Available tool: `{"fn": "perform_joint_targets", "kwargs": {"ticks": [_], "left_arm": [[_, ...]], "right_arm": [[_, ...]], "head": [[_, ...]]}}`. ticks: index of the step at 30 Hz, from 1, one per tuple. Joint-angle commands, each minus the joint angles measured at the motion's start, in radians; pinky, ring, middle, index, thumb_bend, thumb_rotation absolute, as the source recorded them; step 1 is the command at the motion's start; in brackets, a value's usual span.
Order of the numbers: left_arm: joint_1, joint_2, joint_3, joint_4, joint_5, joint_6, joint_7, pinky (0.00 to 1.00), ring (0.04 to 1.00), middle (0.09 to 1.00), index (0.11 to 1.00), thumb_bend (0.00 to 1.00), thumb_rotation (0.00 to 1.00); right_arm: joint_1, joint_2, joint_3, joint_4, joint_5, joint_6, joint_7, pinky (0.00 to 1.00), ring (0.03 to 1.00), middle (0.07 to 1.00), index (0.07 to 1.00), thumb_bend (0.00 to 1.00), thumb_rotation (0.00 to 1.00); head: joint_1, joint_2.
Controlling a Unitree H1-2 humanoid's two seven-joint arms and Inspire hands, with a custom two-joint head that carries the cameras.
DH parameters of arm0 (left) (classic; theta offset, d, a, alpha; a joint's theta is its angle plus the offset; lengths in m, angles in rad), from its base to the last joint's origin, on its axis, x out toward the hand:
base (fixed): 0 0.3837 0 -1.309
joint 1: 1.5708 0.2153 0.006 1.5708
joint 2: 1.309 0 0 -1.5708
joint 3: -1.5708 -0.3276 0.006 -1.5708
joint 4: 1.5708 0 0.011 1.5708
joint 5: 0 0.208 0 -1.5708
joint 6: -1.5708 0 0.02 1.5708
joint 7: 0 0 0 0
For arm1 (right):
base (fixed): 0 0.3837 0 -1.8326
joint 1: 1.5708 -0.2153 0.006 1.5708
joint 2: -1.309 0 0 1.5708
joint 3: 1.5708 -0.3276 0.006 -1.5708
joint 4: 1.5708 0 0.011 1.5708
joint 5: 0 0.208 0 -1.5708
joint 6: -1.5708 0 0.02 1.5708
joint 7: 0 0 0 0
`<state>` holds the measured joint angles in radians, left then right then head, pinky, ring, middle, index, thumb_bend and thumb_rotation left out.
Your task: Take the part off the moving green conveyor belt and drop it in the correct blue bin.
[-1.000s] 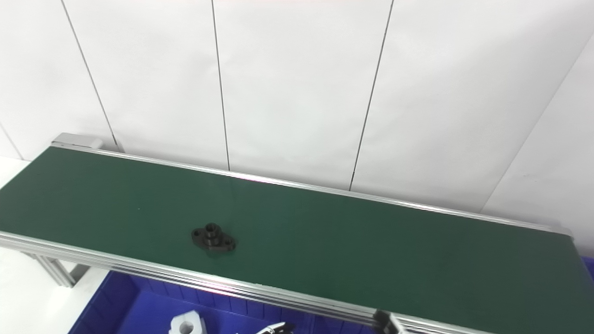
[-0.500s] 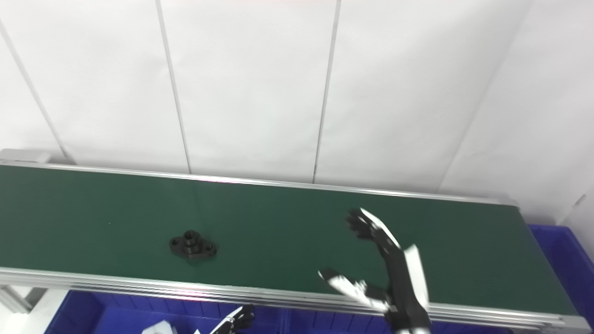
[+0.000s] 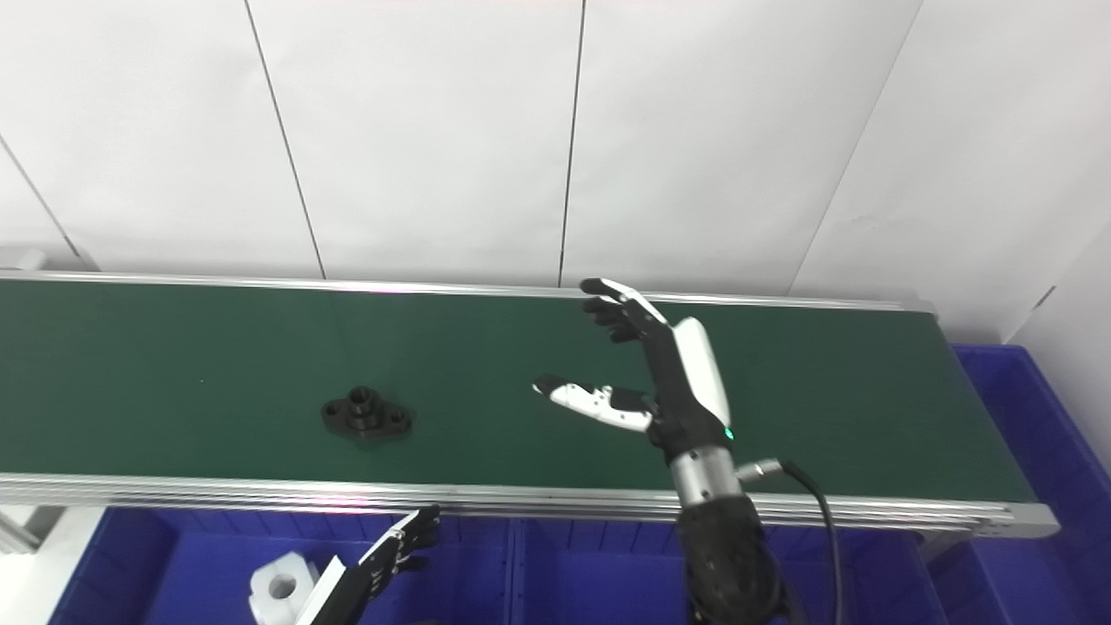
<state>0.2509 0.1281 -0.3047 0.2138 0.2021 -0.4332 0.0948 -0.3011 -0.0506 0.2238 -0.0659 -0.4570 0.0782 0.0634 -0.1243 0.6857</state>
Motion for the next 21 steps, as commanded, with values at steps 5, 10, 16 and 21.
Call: {"fn": "perform_joint_targets", "kwargs": {"ticks": [5, 10, 16, 21], "left_arm": [[-0.001, -0.011, 0.029, -0.046, -0.001, -0.014, -0.040, 0.78, 0.858, 0.895, 0.896, 0.76, 0.64], [-0.002, -0.014, 0.040, -0.044, -0.001, -0.026, -0.061, 0.78, 0.857, 0.890, 0.897, 0.76, 0.64], [-0.002, -0.009, 0.045, -0.048, 0.029, -0.020, -0.074, 0.78, 0.849, 0.876, 0.894, 0.78, 0.67], [-0.007, -0.003, 0.039, -0.042, 0.011, -0.033, -0.095, 0.78, 0.844, 0.870, 0.886, 0.79, 0.67]], "right_arm": [[-0.129, -0.008, 0.039, 0.084, -0.047, 0.024, 0.033, 0.69, 0.752, 0.768, 0.799, 0.82, 0.34], [-0.204, -0.007, 0.083, 0.185, -0.085, 0.036, 0.061, 0.68, 0.752, 0.773, 0.795, 0.84, 0.35], [-0.291, 0.006, 0.135, 0.298, -0.127, 0.040, 0.075, 0.64, 0.726, 0.769, 0.787, 0.85, 0.36], [-0.337, 0.029, 0.163, 0.363, -0.131, 0.050, 0.087, 0.68, 0.756, 0.794, 0.797, 0.85, 0.35]], "head": [[0.003, 0.008], [0.003, 0.007], [0.010, 0.009], [0.017, 0.010]]}}
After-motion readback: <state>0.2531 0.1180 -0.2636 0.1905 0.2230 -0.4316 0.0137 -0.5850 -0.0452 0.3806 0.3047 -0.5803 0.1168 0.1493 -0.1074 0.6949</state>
